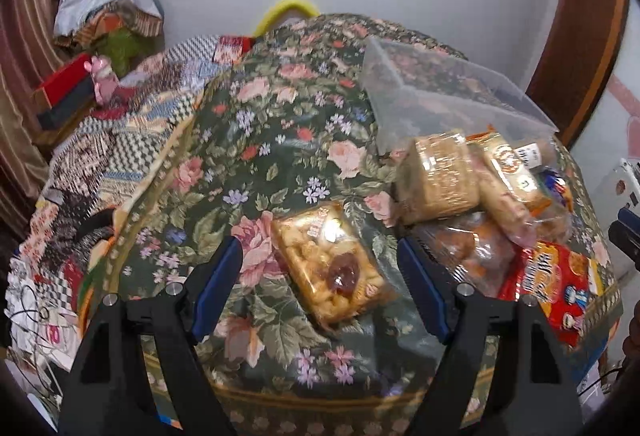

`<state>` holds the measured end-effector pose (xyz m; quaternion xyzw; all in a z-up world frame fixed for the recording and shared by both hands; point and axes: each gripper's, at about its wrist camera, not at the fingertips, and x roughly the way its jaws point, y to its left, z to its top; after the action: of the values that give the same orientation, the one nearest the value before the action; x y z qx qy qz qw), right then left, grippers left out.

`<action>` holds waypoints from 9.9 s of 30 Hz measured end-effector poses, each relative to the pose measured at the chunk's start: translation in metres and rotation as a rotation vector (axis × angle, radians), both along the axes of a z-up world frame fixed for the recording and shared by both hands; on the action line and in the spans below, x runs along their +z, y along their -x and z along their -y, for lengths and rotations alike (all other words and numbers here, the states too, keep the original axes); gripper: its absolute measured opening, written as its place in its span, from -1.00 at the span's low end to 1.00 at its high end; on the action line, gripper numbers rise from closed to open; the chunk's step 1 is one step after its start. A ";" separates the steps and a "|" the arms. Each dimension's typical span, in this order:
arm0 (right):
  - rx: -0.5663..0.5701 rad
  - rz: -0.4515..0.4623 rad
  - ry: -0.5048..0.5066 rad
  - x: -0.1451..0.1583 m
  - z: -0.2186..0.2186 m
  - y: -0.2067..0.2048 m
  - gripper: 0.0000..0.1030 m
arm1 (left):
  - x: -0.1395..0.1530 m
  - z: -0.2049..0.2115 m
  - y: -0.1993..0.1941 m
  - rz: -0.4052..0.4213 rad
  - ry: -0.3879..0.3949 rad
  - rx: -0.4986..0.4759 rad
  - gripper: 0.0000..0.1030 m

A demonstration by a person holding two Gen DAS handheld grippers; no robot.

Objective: Organize snacks
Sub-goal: 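Grasp the cracker bag with the left tool while the right tool grasps the blue biscuit bag, then carry both bags into the clear box and open both tools, then grasp a wafer roll with the left tool while the right tool grasps another wafer pack, then lower both wafer packs into the clear box and release them, then grasp a clear pastry bag with the left tool while the right tool grasps the yellow-white snack bag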

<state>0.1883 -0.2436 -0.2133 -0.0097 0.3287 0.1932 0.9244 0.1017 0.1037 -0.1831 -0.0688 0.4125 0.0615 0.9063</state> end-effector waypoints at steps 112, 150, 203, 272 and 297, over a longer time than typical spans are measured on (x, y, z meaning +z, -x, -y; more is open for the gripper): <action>0.114 -0.134 0.013 0.030 -0.065 -0.142 0.16 | 0.042 0.091 -0.200 -0.027 0.002 -0.181 -0.12; 0.135 -0.128 -0.052 0.018 -0.011 -0.022 0.32 | 0.017 0.107 -0.075 -0.113 0.059 -0.230 0.25; 0.296 -0.149 -0.042 0.028 -0.088 -0.035 -0.57 | 0.042 0.071 -0.060 0.049 0.126 -0.187 -0.56; 0.233 -0.016 -0.032 0.072 -0.074 -0.081 -0.02 | 0.088 0.060 -0.136 0.074 0.017 -0.176 -0.54; 0.113 -0.141 -0.023 0.014 0.009 0.013 0.09 | 0.042 0.042 -0.008 -0.082 0.000 -0.157 0.37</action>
<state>0.1757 -0.2530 -0.1993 -0.0038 0.3896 0.2491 0.8866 0.1094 0.0621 -0.1412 -0.0335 0.4534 -0.0070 0.8907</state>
